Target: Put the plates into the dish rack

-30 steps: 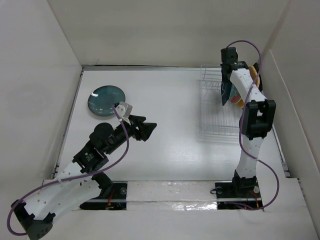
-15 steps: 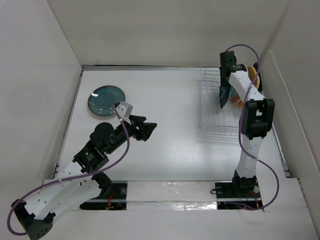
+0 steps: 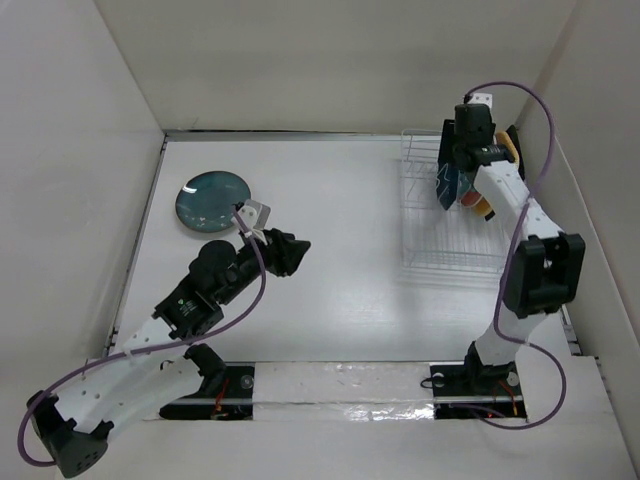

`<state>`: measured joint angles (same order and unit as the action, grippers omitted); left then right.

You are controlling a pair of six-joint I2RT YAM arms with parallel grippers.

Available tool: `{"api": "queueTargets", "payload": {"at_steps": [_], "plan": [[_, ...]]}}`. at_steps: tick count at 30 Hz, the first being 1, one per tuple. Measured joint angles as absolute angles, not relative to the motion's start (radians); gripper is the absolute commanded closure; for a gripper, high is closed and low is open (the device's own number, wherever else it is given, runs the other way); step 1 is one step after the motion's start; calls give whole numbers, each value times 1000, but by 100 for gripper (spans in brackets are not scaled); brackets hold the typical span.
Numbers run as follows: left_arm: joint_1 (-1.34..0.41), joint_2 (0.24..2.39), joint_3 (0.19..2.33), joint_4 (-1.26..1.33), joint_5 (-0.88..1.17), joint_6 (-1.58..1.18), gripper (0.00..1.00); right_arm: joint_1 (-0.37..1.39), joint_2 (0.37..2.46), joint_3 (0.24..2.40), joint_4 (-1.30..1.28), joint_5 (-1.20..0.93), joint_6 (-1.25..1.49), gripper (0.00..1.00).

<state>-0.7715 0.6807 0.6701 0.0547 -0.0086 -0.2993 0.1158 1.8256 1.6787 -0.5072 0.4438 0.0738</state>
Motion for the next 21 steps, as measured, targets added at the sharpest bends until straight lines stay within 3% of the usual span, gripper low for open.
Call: {"api": "queueTargets", "payload": {"at_steps": [2,3,5,6,7,15,18,19,21], "plan": [[-751,696,670,55,-9,-308,66,135,1713,1588,-441,429,107,34],[-740,704,670,56,-10,-314,69,150,1652,1530,-392,421,125,44],[-723,721,670,58,-14,-329,82,186,1515,1395,-293,396,159,76],[-715,732,670,61,-16,-336,88,206,1446,1321,-238,380,176,100],[-705,743,670,63,-17,-347,100,231,1380,1248,-183,358,196,100],[-495,882,665,121,104,-498,100,433,1087,833,75,245,330,100],[-425,963,662,152,137,-558,78,491,1002,719,97,222,357,97],[-395,992,661,161,151,-583,57,500,975,694,97,215,361,97],[-325,1033,646,185,155,-630,44,510,927,665,97,208,366,96]]}}
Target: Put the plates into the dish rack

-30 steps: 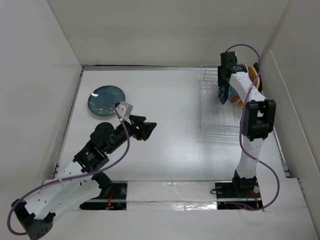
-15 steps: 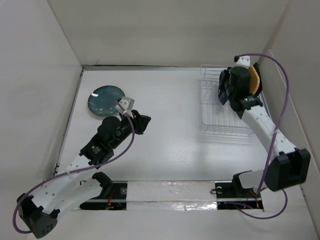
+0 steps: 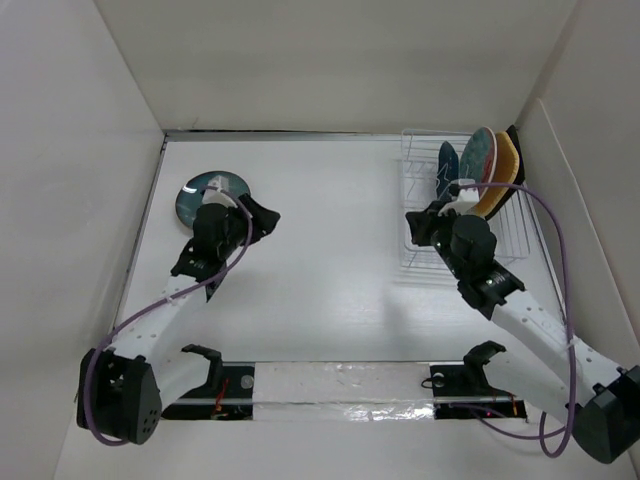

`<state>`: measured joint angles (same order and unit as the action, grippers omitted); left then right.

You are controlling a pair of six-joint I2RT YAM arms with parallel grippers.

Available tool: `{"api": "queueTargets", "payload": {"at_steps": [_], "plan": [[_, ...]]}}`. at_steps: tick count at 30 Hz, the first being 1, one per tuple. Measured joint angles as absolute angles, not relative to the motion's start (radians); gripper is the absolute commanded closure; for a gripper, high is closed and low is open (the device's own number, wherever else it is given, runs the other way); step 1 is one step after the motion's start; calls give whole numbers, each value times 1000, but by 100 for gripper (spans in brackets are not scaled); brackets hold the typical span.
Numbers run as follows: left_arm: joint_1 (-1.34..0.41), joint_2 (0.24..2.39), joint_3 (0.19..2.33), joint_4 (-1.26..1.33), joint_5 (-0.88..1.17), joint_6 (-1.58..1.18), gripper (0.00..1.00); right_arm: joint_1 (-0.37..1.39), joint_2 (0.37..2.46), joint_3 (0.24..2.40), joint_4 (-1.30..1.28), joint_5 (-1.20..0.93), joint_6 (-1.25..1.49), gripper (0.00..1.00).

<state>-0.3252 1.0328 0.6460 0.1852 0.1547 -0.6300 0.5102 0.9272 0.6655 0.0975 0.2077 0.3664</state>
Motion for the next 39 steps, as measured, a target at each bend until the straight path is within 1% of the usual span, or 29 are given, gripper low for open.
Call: {"api": "queueTargets", "payload": {"at_steps": [1,4,7,11,20,26,30,32,36,37,38,39], "plan": [[-285,1044,633,194,150,-659,39,512,904,656,99,205,367,96],[-143,1057,588,215,137,-741,32,513,834,638,96,201,366,96],[4,1078,563,234,112,-802,30,516,761,635,84,195,365,95],[136,1156,562,257,70,-852,30,520,666,608,79,172,363,95],[189,1390,608,265,-8,-890,36,520,635,606,56,123,363,94],[234,1555,681,290,-21,-900,39,520,635,606,51,110,363,94],[237,1623,720,324,-20,-908,42,520,636,606,51,101,363,94],[237,1654,741,348,-14,-915,46,520,638,606,51,97,363,94],[237,1689,754,386,-7,-926,52,520,650,606,52,96,363,93],[237,1694,756,392,-7,-926,56,520,653,606,51,96,363,93],[237,1700,756,398,-2,-928,62,520,654,606,52,96,363,93],[237,1705,757,403,1,-930,84,520,656,606,52,96,363,93]]}}
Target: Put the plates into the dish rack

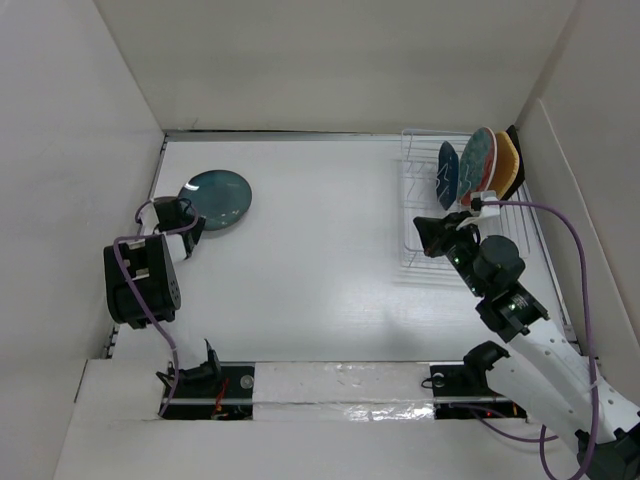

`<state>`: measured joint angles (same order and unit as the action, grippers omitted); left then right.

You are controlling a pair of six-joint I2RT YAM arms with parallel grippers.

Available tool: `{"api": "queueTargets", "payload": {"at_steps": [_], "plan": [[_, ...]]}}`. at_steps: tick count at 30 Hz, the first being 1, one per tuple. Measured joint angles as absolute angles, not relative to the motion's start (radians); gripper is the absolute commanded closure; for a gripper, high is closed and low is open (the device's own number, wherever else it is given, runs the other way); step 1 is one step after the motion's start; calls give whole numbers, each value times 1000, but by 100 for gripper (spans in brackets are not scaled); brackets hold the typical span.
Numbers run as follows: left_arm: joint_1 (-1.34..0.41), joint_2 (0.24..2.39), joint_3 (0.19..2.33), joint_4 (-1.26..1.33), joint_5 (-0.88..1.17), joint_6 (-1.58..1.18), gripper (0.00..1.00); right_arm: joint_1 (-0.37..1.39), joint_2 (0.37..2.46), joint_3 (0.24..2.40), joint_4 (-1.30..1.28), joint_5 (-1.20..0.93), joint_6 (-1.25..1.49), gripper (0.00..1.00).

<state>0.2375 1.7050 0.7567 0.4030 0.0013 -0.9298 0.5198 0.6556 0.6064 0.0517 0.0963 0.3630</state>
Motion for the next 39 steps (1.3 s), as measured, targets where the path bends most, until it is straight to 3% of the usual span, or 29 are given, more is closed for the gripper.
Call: {"api": "queueTargets", "payload": {"at_steps": [2,11,15,16,18,28,31,39], "plan": [[239,1713,754,406,9,-941,100,520,656,606,52,96,363,93],[250,1650,746,484,67,-922,100,529,669,606,52,97,364,91],[257,1535,717,421,80,-832,100,546,685,606,53,92,367,74],[257,1501,708,403,82,-809,100,549,690,606,54,88,366,62],[257,1430,689,386,97,-781,100,558,706,607,59,72,370,48],[145,1174,615,438,225,-822,100,683,999,699,121,-9,413,7],[106,1113,578,459,287,-851,100,695,1106,757,159,-36,426,1],[59,976,449,490,449,-910,100,690,1288,916,195,-77,427,1]]}}
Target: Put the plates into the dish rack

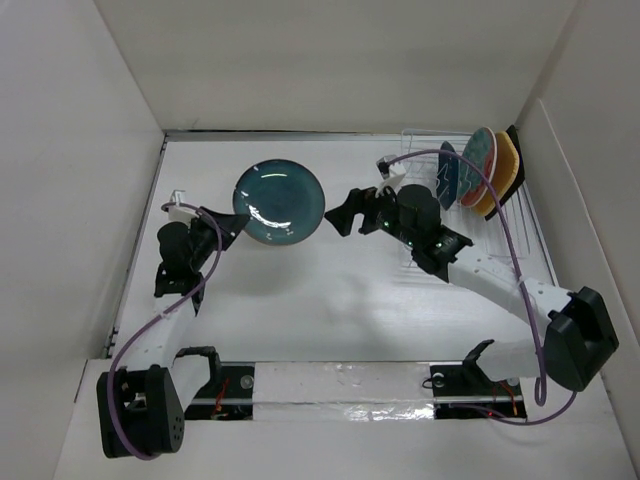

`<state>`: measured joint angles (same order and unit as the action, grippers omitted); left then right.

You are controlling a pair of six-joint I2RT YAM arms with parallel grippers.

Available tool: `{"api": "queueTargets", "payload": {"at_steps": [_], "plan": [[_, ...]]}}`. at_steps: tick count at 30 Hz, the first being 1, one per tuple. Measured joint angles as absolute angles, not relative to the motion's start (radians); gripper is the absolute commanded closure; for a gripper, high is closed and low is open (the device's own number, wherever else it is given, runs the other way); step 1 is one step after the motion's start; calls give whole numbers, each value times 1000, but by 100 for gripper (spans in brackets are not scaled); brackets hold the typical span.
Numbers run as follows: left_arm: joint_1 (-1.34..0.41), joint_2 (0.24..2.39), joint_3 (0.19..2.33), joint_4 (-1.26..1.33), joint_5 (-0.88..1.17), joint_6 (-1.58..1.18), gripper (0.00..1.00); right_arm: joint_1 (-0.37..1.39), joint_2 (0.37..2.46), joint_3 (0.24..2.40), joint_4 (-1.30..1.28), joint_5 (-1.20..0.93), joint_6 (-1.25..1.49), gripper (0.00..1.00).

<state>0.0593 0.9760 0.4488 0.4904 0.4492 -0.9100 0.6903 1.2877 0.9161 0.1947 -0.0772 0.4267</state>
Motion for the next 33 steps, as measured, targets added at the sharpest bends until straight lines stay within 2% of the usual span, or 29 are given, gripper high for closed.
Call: {"api": "queueTargets", "payload": {"at_steps": [10,15,18,19,21,22,25,27,28,31,33], "plan": [[-7,917,414,516,573,-920,100,647,1494,1016,234,-186,471,1],[-44,913,414,555,622,-925,100,647,1514,1016,247,-186,503,3],[-66,913,414,578,651,-926,100,647,1514,1016,279,-213,514,22],[-67,913,414,586,654,-927,100,643,1514,1015,284,-226,516,47],[-49,919,414,589,624,-939,100,620,1515,1012,345,-294,545,76],[-43,921,414,595,619,-939,100,620,1514,1010,374,-296,549,100],[-45,923,410,612,603,-927,98,605,1504,981,464,-331,631,100],[-51,923,410,617,611,-924,82,604,1484,945,503,-336,657,100],[-58,925,410,614,616,-923,70,604,1474,930,515,-337,662,100],[-84,937,413,604,642,-916,55,611,1446,892,522,-326,644,100],[-104,944,426,583,653,-899,50,608,1430,876,511,-318,636,100]]}}
